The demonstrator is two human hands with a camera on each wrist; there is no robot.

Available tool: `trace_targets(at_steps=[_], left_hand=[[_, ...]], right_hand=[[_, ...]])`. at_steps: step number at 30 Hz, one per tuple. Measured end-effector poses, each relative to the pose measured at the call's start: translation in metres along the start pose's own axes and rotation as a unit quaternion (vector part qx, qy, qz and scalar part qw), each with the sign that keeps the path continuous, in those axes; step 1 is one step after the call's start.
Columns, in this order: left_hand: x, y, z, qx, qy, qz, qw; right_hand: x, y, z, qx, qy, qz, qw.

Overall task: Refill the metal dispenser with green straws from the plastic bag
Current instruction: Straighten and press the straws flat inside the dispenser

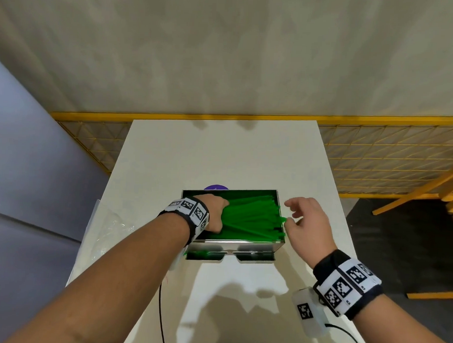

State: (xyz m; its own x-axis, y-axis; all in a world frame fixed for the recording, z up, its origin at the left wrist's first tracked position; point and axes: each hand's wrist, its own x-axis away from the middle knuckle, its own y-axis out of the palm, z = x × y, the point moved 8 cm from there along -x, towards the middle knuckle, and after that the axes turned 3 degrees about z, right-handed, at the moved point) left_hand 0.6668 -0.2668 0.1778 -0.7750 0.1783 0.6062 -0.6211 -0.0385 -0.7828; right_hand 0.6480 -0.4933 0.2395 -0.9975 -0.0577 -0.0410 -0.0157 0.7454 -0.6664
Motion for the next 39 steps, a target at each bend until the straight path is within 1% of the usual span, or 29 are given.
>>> trace_targets(at_steps=[2,4,7,11,15,18,22,24,25,27,28,30,34,35,38,39], left_hand=[[0.001,-0.004,-0.002,0.004,-0.007,-0.001,1.0],[0.001,-0.007,-0.004,0.008,-0.01,0.004,1.0],[0.001,-0.011,-0.005,0.014,-0.013,0.009,1.0],[0.001,-0.015,-0.006,0.005,-0.013,0.017,1.0],[0.0,-0.014,-0.01,-0.006,-0.021,0.046,0.999],[0.0,-0.01,-0.016,-0.017,-0.034,0.052,0.998],[0.001,-0.009,-0.023,-0.019,-0.048,0.06,0.997],[0.002,-0.01,-0.023,-0.021,-0.053,0.062,0.996],[0.003,-0.01,-0.023,-0.022,-0.054,0.061,0.996],[0.005,-0.012,-0.021,-0.022,-0.053,0.056,0.997],[0.006,-0.013,-0.02,-0.022,-0.05,0.053,0.997],[0.008,-0.016,-0.017,-0.021,-0.045,0.048,0.998],[0.012,-0.022,-0.013,-0.018,-0.023,0.054,0.998],[0.012,-0.023,-0.012,-0.018,-0.018,0.06,0.998],[0.014,-0.022,-0.008,-0.019,-0.012,0.074,0.997],[0.015,-0.02,-0.008,-0.019,-0.011,0.077,0.997]], right_hand=[[-0.003,0.002,0.009,0.018,0.001,-0.02,1.0],[-0.004,0.007,0.012,0.004,0.008,-0.039,0.999],[-0.007,0.013,0.013,-0.013,0.015,-0.044,0.999],[-0.014,0.02,0.008,0.008,0.006,-0.036,0.999],[-0.017,0.019,0.005,-0.061,0.015,-0.049,0.997],[-0.017,0.014,-0.004,-0.051,-0.014,-0.048,0.997],[-0.01,-0.007,-0.014,-0.03,-0.047,-0.006,0.998],[-0.001,-0.009,-0.018,-0.025,-0.091,-0.028,0.995],[0.004,-0.005,-0.02,-0.006,-0.117,-0.054,0.992],[0.015,0.01,-0.018,0.089,-0.171,-0.104,0.976],[0.017,0.019,-0.016,0.14,-0.195,-0.112,0.964],[0.015,0.028,-0.017,0.2,-0.218,-0.094,0.951],[-0.003,0.03,-0.017,0.248,-0.19,-0.045,0.949],[-0.007,0.031,-0.015,0.256,-0.176,-0.051,0.949],[-0.01,0.038,-0.004,0.274,-0.121,-0.138,0.944],[-0.01,0.036,-0.004,0.267,-0.114,-0.15,0.945]])
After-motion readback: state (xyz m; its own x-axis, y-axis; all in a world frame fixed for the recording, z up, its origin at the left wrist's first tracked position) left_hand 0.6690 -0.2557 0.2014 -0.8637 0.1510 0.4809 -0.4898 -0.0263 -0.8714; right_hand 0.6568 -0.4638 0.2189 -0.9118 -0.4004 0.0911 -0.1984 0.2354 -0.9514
